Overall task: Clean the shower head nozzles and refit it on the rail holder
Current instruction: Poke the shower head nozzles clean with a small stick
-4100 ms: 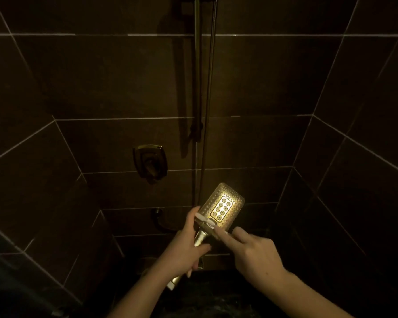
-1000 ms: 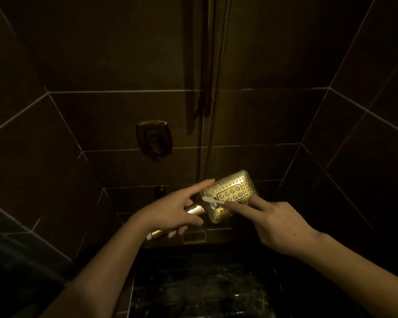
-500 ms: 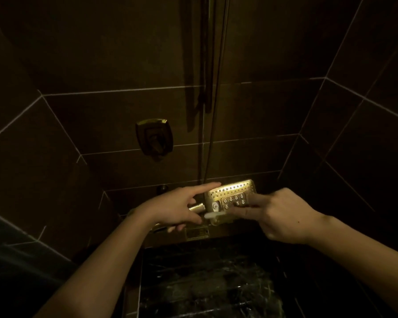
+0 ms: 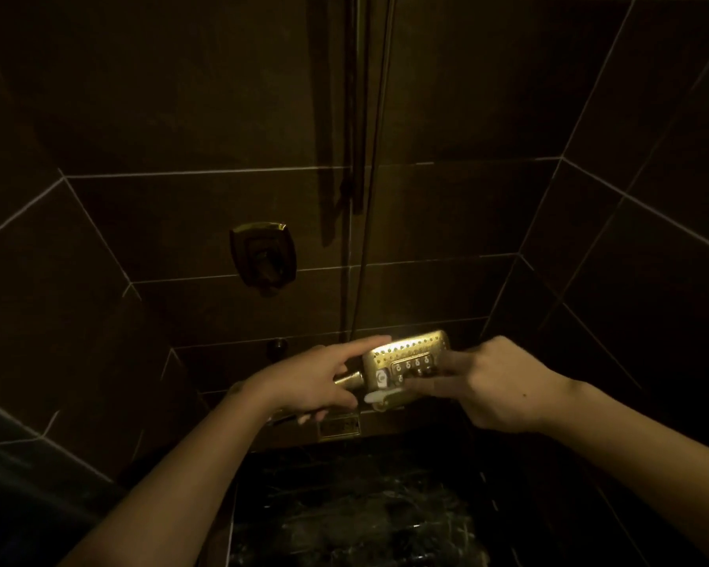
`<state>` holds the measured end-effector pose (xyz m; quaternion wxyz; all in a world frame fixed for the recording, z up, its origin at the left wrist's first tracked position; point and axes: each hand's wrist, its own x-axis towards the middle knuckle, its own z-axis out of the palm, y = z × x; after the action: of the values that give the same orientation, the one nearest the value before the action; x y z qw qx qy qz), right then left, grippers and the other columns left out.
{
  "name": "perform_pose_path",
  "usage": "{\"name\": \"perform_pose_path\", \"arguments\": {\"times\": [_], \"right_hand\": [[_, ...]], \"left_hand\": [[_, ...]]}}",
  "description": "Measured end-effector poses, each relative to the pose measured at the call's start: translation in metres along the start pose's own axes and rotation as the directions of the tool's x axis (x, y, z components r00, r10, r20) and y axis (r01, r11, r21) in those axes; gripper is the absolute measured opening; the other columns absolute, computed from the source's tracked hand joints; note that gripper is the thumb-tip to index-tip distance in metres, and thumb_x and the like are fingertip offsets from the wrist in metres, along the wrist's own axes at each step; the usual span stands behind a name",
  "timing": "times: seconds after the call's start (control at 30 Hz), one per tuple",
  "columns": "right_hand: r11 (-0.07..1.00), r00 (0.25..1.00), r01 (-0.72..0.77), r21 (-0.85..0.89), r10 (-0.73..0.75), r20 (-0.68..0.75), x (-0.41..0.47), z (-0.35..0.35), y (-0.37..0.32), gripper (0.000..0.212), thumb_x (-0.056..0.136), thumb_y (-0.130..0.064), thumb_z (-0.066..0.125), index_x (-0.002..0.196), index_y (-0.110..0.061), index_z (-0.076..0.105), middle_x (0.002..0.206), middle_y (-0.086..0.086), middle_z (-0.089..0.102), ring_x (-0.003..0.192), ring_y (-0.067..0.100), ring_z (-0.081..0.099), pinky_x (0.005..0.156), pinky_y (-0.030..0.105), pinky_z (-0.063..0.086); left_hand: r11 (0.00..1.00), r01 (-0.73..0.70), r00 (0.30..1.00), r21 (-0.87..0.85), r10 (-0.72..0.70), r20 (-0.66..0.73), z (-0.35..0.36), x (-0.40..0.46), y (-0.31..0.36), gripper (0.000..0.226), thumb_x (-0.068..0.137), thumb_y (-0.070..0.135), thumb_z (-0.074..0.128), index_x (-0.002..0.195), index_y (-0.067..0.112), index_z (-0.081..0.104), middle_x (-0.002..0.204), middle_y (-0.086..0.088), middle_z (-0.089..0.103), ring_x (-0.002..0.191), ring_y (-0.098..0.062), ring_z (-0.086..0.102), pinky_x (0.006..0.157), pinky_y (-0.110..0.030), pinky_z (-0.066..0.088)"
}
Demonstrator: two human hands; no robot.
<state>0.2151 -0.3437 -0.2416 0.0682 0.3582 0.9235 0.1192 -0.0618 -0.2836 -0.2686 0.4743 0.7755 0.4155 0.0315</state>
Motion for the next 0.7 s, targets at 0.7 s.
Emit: {"name": "perform_pose_path", "arguments": {"times": [0.7], "right_hand": [[0.775,0.788,-0.446,0.447,0.577,-0.214,-0.032,0.085,0.016,0.087,0.065,-0.011,0.082,0.142,-0.029,0.047,0.085,-0.004,0.058,0.047,0.005,0.047,0.035,0.022,0.042]], "left_hand": [[0.714,-0.14,0.794,-0.686,-0.333,-0.509,0.123,0.078,0.05,0.096,0.095,0.008,0.066,0.146,0.068,0.011,0.111,-0.01,0.07,0.053,-0.018,0.06,0.043,-0.029,0.048]]}}
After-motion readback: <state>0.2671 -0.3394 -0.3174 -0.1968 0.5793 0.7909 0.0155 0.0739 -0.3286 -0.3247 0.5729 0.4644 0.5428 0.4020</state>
